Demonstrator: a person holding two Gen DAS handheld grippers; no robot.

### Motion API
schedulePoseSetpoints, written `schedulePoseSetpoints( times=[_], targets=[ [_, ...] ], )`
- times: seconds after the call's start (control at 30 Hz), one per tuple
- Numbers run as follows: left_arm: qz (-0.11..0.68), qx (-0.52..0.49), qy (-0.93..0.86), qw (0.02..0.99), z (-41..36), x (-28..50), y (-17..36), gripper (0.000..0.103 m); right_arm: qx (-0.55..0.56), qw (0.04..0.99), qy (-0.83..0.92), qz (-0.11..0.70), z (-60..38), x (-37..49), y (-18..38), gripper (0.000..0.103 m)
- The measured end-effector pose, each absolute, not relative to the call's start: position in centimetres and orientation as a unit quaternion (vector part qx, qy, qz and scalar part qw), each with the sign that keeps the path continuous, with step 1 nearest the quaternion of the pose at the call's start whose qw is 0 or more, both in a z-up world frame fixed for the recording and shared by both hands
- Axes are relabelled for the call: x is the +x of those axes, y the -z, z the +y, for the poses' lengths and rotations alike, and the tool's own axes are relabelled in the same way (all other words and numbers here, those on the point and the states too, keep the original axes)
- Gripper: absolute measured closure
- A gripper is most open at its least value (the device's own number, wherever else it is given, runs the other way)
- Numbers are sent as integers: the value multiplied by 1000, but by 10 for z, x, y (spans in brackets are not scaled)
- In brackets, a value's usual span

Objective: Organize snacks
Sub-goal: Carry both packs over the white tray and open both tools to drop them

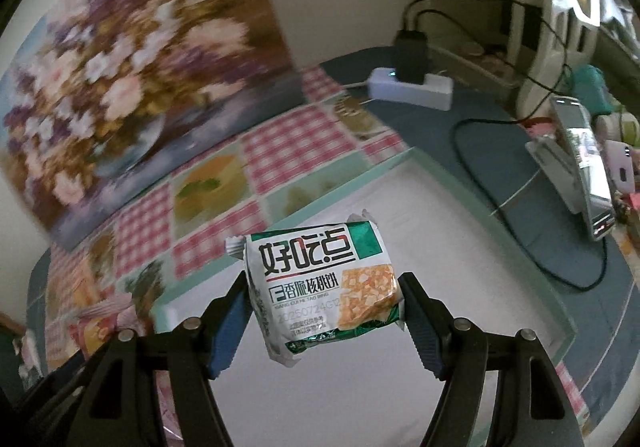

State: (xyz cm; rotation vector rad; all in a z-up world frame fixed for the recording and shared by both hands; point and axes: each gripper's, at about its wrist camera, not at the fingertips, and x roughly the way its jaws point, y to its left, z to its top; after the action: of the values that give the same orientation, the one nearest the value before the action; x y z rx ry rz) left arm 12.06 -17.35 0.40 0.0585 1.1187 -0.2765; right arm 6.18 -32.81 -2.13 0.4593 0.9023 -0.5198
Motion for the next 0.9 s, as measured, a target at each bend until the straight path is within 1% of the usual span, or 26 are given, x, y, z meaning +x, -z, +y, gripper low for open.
schedulePoseSetpoints(
  times=[0.37, 0.43, 0.5, 0.57, 0.73, 0.8, 0.83, 0.87, 0.9],
  targets=[
    [540, 28, 153, 828, -211, 145, 22, 61, 233, 824, 288, 429, -369, 67, 38, 28],
    [544, 29, 156, 824, -214, 147, 26, 60, 234, 821, 291, 431, -372, 67, 40, 28],
    [546, 27, 154, 823, -213, 147, 28, 52, 235, 820, 290, 434, -373, 67, 42, 27],
    [547, 22, 149, 824, -210, 149, 27, 39, 237, 817, 292, 437, -374, 67, 43, 27],
    [547, 14, 141, 825, -200, 149, 19, 38, 228, 820, 289, 438, -370, 66, 40, 27],
    [545, 12, 135, 827, -195, 148, 15, 31, 228, 821, 286, 439, -369, 66, 39, 27],
    [544, 12, 131, 829, -192, 147, 13, 19, 229, 820, 286, 440, -368, 65, 38, 26],
    [540, 11, 125, 832, -188, 147, 11, 15, 229, 820, 285, 441, -367, 64, 38, 26],
    [537, 10, 121, 835, -185, 146, 8, 15, 229, 820, 284, 442, -366, 63, 37, 26]
  ],
)
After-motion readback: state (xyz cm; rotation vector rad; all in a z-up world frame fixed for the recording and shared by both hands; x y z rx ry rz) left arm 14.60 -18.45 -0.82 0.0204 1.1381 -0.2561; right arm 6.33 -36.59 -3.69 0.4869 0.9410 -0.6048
